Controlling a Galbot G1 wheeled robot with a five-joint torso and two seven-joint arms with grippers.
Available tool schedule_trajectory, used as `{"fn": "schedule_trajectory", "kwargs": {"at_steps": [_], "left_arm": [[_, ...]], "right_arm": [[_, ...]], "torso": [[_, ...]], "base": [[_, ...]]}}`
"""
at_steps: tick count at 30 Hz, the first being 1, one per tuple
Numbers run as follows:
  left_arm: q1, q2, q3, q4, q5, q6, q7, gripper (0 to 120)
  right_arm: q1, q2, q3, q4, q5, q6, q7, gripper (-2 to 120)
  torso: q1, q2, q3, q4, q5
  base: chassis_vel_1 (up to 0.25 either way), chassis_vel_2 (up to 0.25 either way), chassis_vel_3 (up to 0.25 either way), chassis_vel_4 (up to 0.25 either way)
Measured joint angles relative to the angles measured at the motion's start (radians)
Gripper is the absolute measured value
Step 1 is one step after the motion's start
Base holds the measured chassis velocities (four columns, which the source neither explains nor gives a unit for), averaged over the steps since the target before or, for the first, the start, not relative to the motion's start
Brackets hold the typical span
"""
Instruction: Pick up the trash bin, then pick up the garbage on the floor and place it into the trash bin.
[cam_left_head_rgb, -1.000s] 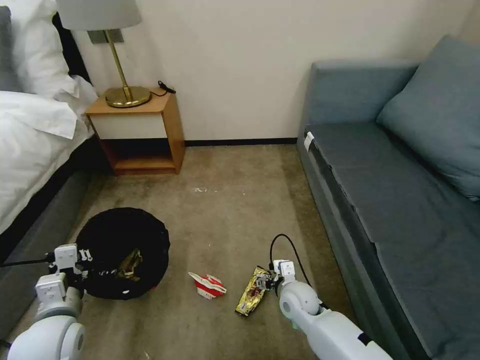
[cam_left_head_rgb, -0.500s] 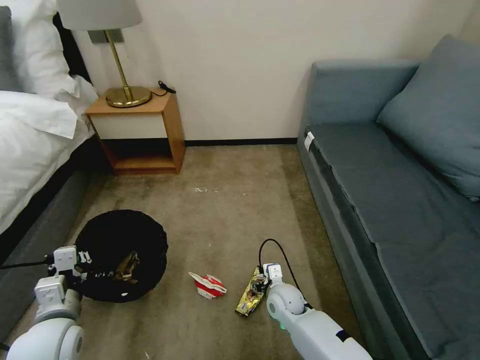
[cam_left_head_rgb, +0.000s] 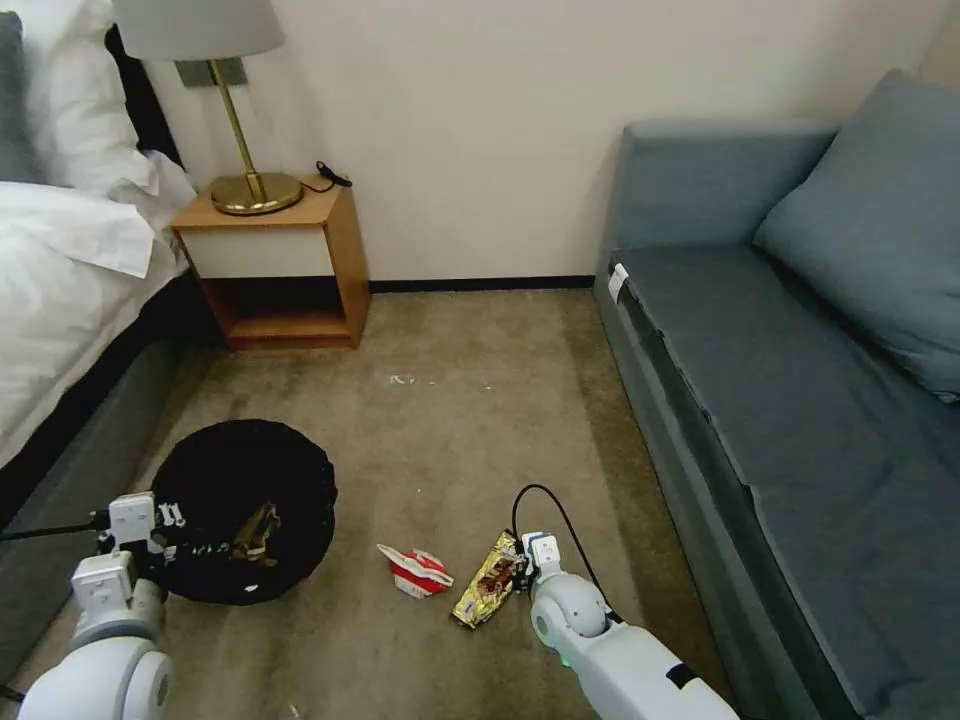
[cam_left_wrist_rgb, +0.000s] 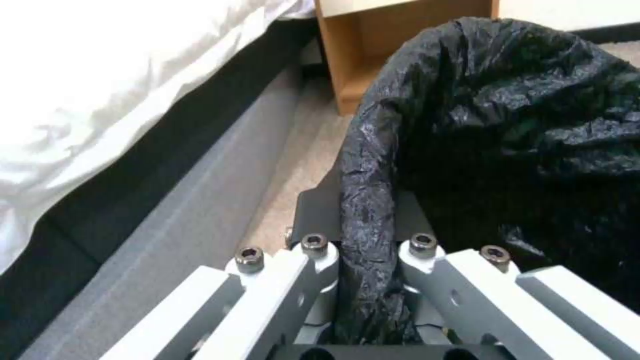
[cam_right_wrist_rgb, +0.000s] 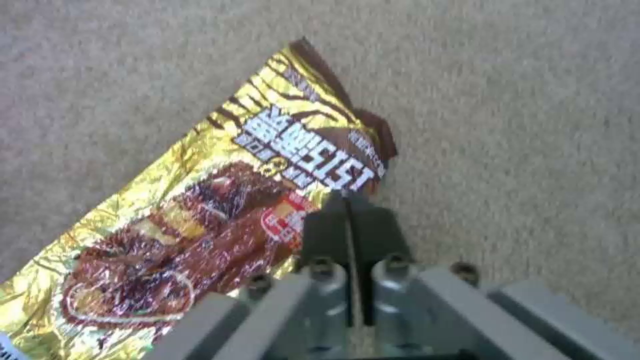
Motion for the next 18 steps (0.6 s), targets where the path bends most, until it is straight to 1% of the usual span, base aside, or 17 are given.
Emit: {"fn": "schedule_trajectory", "kwargs": {"at_steps": [6, 9, 18], "left_arm": [[-0.003, 0.001, 0.001, 0.001, 0.0, 0.0, 0.0, 7], [-0.005, 0.001, 0.002, 0.003, 0.0, 0.0, 0.0, 7], [-0.008, 0.001, 0.003, 0.008, -0.002, 0.001, 0.0, 7]], "right_arm": [[0.0, -0.008, -0.001, 0.009, -0.027, 0.046, -0.009, 0], [0.0, -0.028, -0.001, 0.05, -0.028, 0.072, -0.014, 0], [-0.008, -0.082, 0.003, 0.127, 0.012, 0.08, -0.039, 0]], "torso": [[0.0, 0.0, 0.0, 0.0, 0.0001], [0.0, 0.0, 0.0, 0.0, 0.0001], [0.0, 0.0, 0.0, -0.0001, 0.0001]], "base": [[0.0, 0.0, 0.0, 0.0], [0.0, 0.0, 0.0, 0.0], [0.0, 0.0, 0.0, 0.0]]}}
